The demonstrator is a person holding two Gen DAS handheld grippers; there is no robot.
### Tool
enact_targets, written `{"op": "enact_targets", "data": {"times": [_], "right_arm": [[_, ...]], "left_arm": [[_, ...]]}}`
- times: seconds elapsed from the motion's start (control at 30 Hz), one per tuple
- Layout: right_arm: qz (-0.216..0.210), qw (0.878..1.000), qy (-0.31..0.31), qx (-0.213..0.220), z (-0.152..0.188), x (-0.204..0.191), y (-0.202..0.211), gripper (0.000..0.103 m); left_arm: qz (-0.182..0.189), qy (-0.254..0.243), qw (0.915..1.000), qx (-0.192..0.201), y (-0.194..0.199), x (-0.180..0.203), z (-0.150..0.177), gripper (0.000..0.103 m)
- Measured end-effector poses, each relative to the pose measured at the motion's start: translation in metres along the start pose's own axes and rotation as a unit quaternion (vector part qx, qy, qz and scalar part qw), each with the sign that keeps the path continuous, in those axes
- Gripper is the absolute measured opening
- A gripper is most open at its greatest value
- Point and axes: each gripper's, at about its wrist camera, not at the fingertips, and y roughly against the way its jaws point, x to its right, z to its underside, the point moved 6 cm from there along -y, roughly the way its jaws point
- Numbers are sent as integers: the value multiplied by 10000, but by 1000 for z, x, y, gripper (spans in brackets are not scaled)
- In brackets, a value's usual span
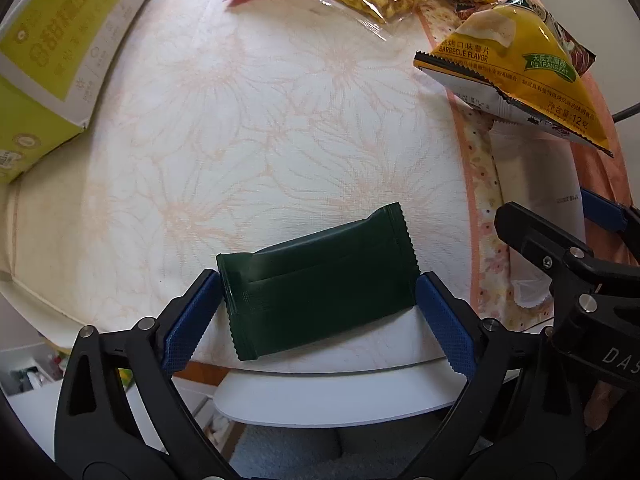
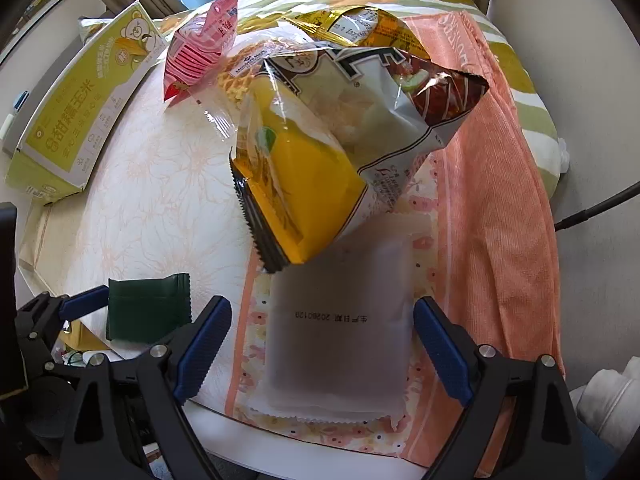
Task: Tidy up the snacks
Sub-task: 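Grasp the dark green bar with left tool while right tool grasps the white translucent packet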
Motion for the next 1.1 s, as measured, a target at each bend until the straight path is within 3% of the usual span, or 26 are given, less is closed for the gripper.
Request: {"op": "enact_targets", "data": {"times": [0.17, 0.33, 0.67, 0.73, 0.83, 0.93, 1.1], "right_arm": [[66, 9999, -81, -89, -6, -1, -7, 91], [322, 9993, 129, -102, -6, -5, -15, 91], [639, 9971, 392, -90, -3, -15, -27, 91], [650, 9971, 383, -90, -3, -16, -28, 91], [677, 9971, 352, -17, -3, -16, -27, 79], [671, 9968, 421, 60, -1, -25, -22, 61], [630, 9973, 341, 129, -4, -31, -20, 58]], "left_arm": [[28, -164, 9998, 62, 1, 5, 0, 95], [83, -312, 9993, 167, 8, -2, 10, 76], [419, -353, 9979, 332, 19, -14, 10, 62], [518, -310, 9975, 361, 25, -27, 12, 55], [607, -253, 9968, 462, 35, -41, 12, 42], [690, -193, 9964, 446, 37, -45, 11, 40], [707, -186, 9962, 472, 42, -47, 17, 38]]}}
